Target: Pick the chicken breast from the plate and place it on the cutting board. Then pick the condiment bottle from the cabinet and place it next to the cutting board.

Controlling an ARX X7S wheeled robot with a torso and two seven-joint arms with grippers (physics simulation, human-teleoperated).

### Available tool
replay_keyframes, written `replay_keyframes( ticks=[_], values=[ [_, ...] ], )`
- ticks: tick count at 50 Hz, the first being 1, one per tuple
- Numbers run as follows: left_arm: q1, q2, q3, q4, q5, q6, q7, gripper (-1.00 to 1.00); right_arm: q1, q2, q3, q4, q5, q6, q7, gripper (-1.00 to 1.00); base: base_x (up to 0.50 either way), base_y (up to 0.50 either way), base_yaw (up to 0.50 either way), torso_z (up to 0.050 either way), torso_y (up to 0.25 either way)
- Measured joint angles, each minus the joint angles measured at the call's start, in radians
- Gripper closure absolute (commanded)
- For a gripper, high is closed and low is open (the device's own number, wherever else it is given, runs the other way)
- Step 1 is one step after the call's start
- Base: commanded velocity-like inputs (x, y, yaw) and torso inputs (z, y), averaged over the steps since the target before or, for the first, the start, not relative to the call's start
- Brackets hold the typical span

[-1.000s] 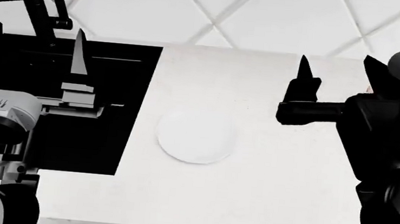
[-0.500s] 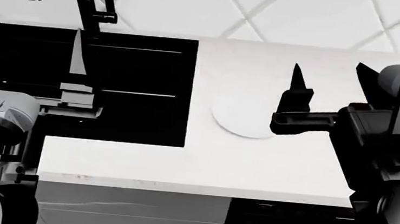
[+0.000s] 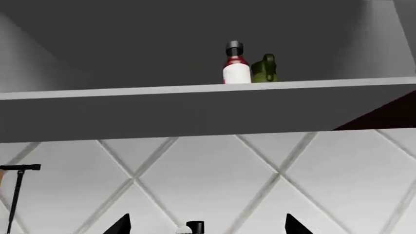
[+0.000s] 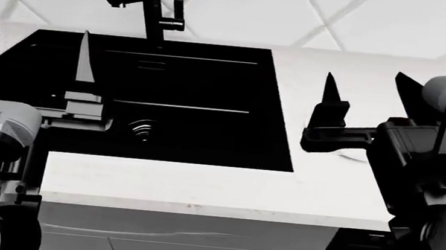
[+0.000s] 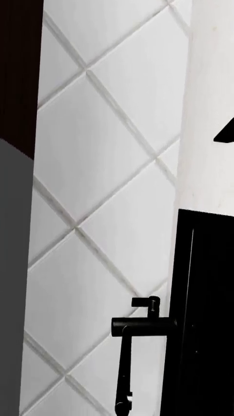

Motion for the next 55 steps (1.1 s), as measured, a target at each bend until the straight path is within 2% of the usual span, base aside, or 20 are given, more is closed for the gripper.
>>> replay_keyframes(
  ticks=[36,41,48,52,55],
  values=[
    [0.000,-0.009,0.013,-0.001,0.000,0.005,-0.010,-1.00,-0.012,0.025,-0.019,-0.006,-0.002,-0.045,-0.009,-1.00,0.00,0.50,0.00,0.000,0.000],
    [-0.021,0.015,-0.005,-0.025,-0.034,-0.023,-0.038,-1.00,-0.014,0.027,-0.020,-0.005,0.004,-0.053,-0.013,-1.00,0.00,0.05,0.00,0.000,0.000],
    [-0.203,0.113,-0.021,-0.213,-0.096,-0.136,-0.140,-1.00,0.016,0.026,-0.024,0.012,0.030,-0.052,0.004,-1.00,0.03,0.00,0.00,0.000,0.000],
    [-0.384,0.172,0.013,-0.474,-0.084,-0.137,-0.127,-1.00,0.056,0.027,-0.027,0.024,0.076,-0.045,0.042,-1.00,0.18,0.00,0.00,0.000,0.000],
    [-0.541,0.220,0.052,-0.745,-0.053,-0.069,-0.076,-1.00,0.091,0.029,-0.031,0.031,0.117,-0.040,0.077,-1.00,0.50,0.00,0.00,0.000,0.000]
  ],
)
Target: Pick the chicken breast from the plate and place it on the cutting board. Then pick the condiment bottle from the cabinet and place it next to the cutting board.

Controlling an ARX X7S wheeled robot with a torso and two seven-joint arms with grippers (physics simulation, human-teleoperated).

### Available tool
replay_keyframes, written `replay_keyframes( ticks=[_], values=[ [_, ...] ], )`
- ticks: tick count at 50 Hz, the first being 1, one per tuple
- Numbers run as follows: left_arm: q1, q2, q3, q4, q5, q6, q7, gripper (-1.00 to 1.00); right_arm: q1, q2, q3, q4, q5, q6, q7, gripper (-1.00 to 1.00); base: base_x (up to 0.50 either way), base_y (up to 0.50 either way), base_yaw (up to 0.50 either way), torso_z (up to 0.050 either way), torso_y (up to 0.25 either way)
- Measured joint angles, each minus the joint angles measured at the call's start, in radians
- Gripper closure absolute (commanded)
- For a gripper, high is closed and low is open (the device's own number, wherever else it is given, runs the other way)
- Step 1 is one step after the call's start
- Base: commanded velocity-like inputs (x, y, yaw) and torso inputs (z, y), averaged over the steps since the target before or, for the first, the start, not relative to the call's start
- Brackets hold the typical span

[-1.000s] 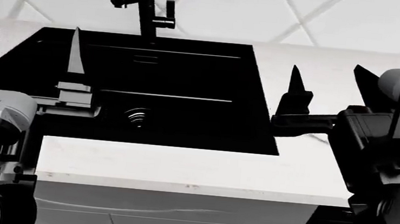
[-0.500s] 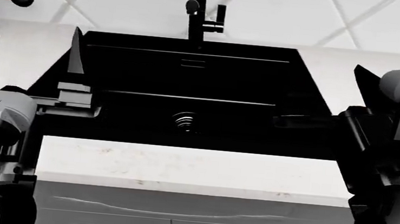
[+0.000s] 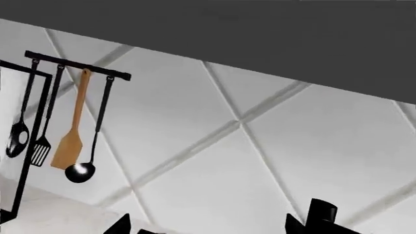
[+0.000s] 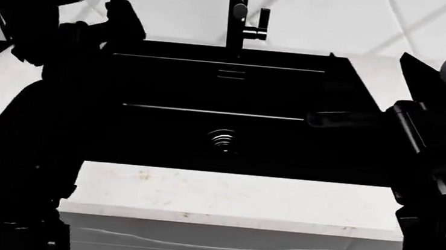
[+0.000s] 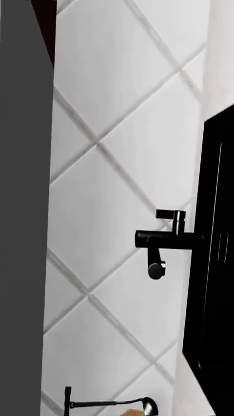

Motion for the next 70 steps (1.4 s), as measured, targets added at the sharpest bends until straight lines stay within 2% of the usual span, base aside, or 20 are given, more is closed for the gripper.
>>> replay_keyframes(
  ticks=[5,9,14,20,33,57,63,70],
  values=[
    [-0.225,0.073,0.043,-0.506,0.064,0.155,0.089,-1.00,0.065,0.006,-0.013,0.012,0.076,0.006,0.066,-1.00,0.50,0.00,0.00,0.000,0.000],
    [-0.334,0.108,0.043,-0.789,0.117,0.228,0.139,-1.00,0.118,0.010,-0.030,0.023,0.130,0.009,0.114,-1.00,0.50,0.00,0.00,0.000,0.000],
    [-0.423,0.133,0.016,-1.015,0.182,0.282,0.181,-1.00,0.235,0.011,-0.076,0.086,0.183,0.025,0.155,-1.00,0.50,0.00,0.00,0.000,0.000],
    [-0.486,0.149,-0.032,-1.173,0.252,0.315,0.214,-1.00,0.412,-0.001,-0.152,0.217,0.166,0.057,0.137,-1.00,0.50,0.00,0.00,0.000,0.000],
    [-0.552,0.163,-0.123,-1.312,0.353,0.347,0.267,-1.00,0.569,-0.005,-0.257,0.374,0.060,0.071,0.048,-1.00,0.50,0.00,0.00,0.000,0.000],
    [-0.572,0.169,-0.191,-1.359,0.421,0.367,0.304,-1.00,0.588,0.005,-0.317,0.433,-0.002,0.045,-0.013,-1.00,0.49,0.00,0.00,0.000,0.000],
    [-0.551,0.171,-0.191,-1.360,0.430,0.392,0.310,-1.00,0.578,0.016,-0.289,0.398,0.029,0.028,0.032,-1.00,0.00,0.00,0.00,0.000,0.000],
    [-0.507,0.176,-0.184,-1.362,0.437,0.439,0.319,-1.00,0.593,0.036,-0.262,0.328,0.153,0.014,0.194,-1.00,0.00,0.00,0.00,0.000,0.000]
  ],
)
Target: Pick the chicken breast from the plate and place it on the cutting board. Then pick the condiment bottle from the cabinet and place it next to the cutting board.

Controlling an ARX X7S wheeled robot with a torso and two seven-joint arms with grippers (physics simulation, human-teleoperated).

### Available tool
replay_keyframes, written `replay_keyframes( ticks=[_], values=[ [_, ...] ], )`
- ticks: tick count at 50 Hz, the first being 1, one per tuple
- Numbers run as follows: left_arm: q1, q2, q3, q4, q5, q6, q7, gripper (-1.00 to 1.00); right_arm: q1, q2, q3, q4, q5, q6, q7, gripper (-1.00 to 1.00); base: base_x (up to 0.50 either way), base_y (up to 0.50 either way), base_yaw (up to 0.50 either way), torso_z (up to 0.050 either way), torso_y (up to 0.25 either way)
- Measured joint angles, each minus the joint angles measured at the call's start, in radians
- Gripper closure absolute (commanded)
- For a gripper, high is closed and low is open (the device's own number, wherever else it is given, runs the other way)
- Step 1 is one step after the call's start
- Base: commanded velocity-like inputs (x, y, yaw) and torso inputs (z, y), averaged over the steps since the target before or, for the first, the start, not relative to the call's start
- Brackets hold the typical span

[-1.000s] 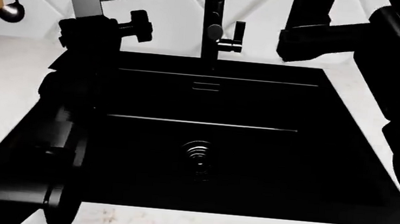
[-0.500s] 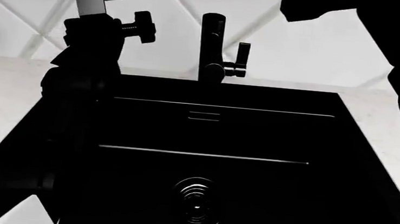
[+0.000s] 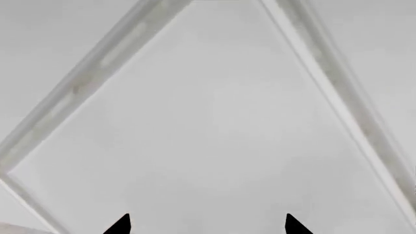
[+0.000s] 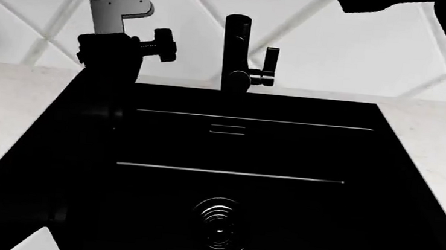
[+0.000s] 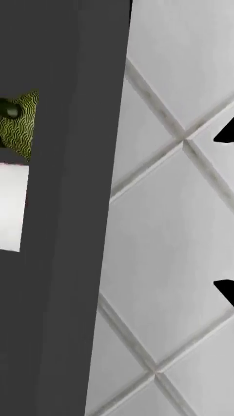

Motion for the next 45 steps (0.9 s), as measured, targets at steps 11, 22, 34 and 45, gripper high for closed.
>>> replay_keyframes(
  ticks=[11,22,34,45],
  values=[
    [0.040,0.005,0.010,-0.002,-0.002,0.053,0.028,-1.00,0.034,0.038,-0.013,-0.124,0.223,-0.103,0.277,-1.00,0.00,0.00,0.00,0.000,0.000],
    [0.054,0.006,0.013,-0.002,-0.004,0.074,0.045,-1.00,0.078,0.136,-0.141,-0.256,0.307,-0.333,0.388,-1.00,0.00,0.00,0.00,0.000,0.000],
    [0.060,0.007,0.015,-0.002,-0.004,0.082,0.048,-1.00,0.515,0.342,-0.720,-0.398,0.281,-0.779,0.429,-1.00,0.00,0.00,0.00,0.000,0.000],
    [0.061,0.007,0.016,-0.002,-0.005,0.086,0.045,-1.00,0.758,0.409,-0.927,-0.430,0.295,-0.885,0.441,-1.00,0.00,0.00,0.00,0.000,0.000]
  ],
)
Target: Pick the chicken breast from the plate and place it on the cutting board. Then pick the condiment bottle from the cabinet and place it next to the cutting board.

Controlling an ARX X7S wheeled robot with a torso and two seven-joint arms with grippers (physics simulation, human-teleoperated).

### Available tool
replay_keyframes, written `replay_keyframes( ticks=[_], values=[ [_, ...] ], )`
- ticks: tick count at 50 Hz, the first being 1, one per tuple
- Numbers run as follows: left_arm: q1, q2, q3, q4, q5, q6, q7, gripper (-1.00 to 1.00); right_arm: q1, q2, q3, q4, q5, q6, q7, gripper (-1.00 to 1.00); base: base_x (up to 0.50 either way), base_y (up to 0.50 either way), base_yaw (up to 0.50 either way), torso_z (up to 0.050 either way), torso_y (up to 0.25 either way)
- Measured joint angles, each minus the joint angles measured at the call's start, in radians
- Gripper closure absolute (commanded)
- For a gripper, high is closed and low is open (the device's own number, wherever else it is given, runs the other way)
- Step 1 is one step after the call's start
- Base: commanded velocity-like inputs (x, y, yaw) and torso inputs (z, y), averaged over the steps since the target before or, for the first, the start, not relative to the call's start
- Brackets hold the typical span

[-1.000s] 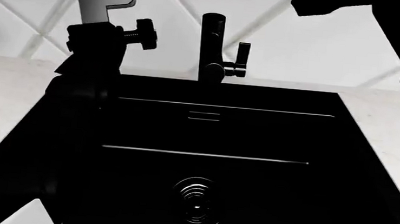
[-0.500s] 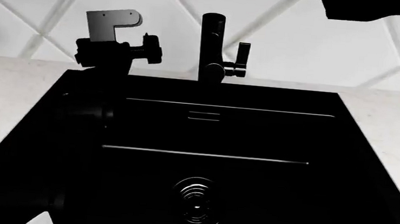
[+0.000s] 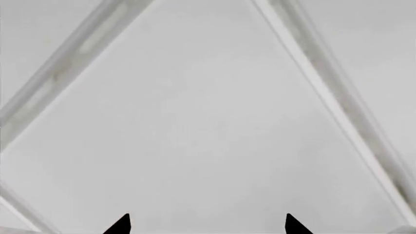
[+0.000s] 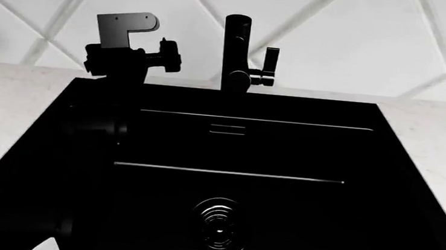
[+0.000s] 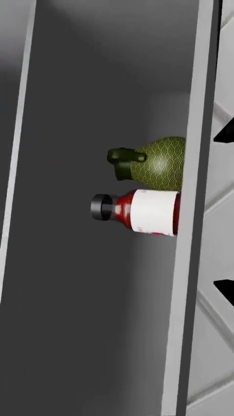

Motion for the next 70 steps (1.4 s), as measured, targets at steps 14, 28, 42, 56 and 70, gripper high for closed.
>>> replay_keyframes(
  ticks=[14,28,42,56,70],
  values=[
    [0.001,0.000,0.000,0.000,0.000,0.003,-0.003,-1.00,0.091,-0.029,-0.016,0.058,-0.005,-0.010,0.005,-1.00,0.00,0.00,0.00,0.000,0.000],
    [0.000,0.001,0.004,0.000,0.001,0.003,-0.005,-1.00,0.093,-0.113,0.009,0.204,-0.048,0.017,-0.031,-1.00,0.00,0.00,0.00,0.000,0.000],
    [0.000,0.001,0.010,0.000,0.001,0.001,-0.006,-1.00,0.074,-0.195,0.014,0.434,-0.104,0.075,-0.158,-1.00,0.00,0.00,0.00,0.000,0.000],
    [0.000,0.001,0.015,0.000,0.001,0.000,-0.008,-1.00,0.032,-0.277,0.000,0.655,-0.135,0.111,-0.295,-1.00,0.00,0.00,0.00,0.000,0.000],
    [0.000,0.001,0.019,0.000,0.000,-0.001,-0.010,-1.00,-0.010,-0.324,-0.026,0.822,-0.176,0.132,-0.381,-1.00,0.00,0.00,0.00,0.000,0.000]
  ],
)
